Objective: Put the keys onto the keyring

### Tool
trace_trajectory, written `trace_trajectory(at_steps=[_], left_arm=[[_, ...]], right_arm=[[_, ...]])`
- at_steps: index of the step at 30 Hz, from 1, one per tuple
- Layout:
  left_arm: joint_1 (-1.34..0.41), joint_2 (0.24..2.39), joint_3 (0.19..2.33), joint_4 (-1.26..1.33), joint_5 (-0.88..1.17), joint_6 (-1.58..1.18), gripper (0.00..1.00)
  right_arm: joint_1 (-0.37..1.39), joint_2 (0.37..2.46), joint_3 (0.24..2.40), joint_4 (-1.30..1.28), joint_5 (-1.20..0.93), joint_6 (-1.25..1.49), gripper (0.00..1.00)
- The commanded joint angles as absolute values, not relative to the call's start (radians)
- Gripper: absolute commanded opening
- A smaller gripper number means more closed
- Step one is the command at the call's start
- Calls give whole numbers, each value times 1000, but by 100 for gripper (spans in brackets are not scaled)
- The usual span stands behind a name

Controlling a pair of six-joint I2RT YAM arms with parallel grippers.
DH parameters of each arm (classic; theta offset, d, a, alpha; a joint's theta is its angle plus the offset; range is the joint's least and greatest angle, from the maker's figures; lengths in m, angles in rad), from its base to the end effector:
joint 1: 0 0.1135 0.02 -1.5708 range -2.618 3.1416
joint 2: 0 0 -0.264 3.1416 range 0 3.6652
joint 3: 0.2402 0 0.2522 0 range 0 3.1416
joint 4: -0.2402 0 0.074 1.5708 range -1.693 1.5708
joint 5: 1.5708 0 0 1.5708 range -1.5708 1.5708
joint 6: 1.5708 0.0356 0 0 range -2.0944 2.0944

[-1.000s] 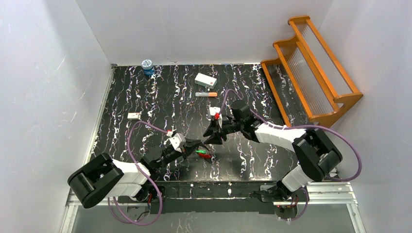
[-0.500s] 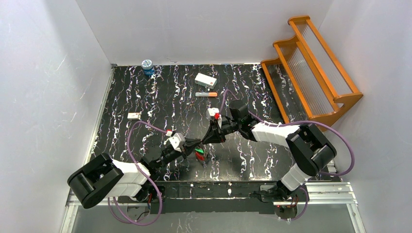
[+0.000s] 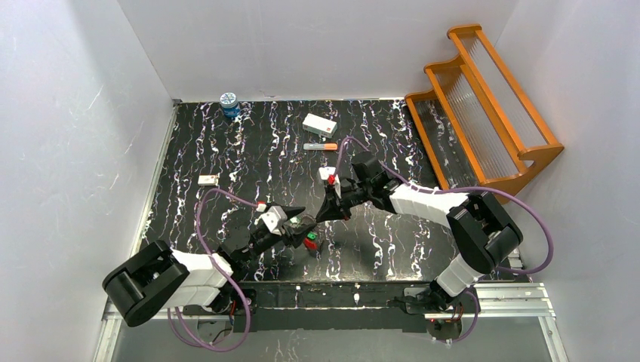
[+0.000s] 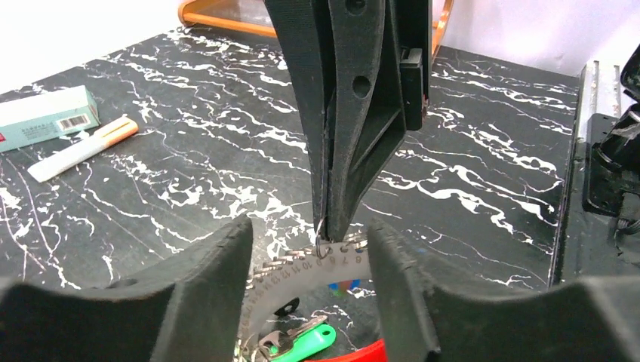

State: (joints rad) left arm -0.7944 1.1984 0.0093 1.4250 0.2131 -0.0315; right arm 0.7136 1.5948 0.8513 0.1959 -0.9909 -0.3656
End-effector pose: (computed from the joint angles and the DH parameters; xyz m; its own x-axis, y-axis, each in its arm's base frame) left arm 0.1184 -0.1313 0.1799 0.1372 -0.1836 -0.9734 0.8461 0.5326 0.0188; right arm 0.2278 0.2366 0.2071 -0.0463 -0.2992 -0.9531 -0.9799 -0.1715 0.1015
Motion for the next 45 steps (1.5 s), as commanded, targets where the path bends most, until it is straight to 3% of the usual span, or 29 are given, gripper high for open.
trace_trajectory(at_steps=[1,12,20,25,36,42,45], left_arm=[[-796,1159,14,1380,149,22,59],[-796,1124,86,1094,255,187,58],[-796,1216,149,995,403,242,36],[-796,1252,172,982,423,247,29],[-796,1284,202,979,423,232,0],[-796,1298,211,978,428,199,0],[-796,1318,220,978,430,178,10]], right_arm=[[720,1578,943,-85,-877,-501,1],[825,1691,1121,-470,-614,-587,1],[855,1707,1173,-489,-618,-584,1],[860,1704,1184,-491,-622,-584,1],[865,1708,1190,-495,-619,-584,1],[864,1709,1195,-493,-611,-585,1],[865,1707,1196,-489,-611,-586,1]])
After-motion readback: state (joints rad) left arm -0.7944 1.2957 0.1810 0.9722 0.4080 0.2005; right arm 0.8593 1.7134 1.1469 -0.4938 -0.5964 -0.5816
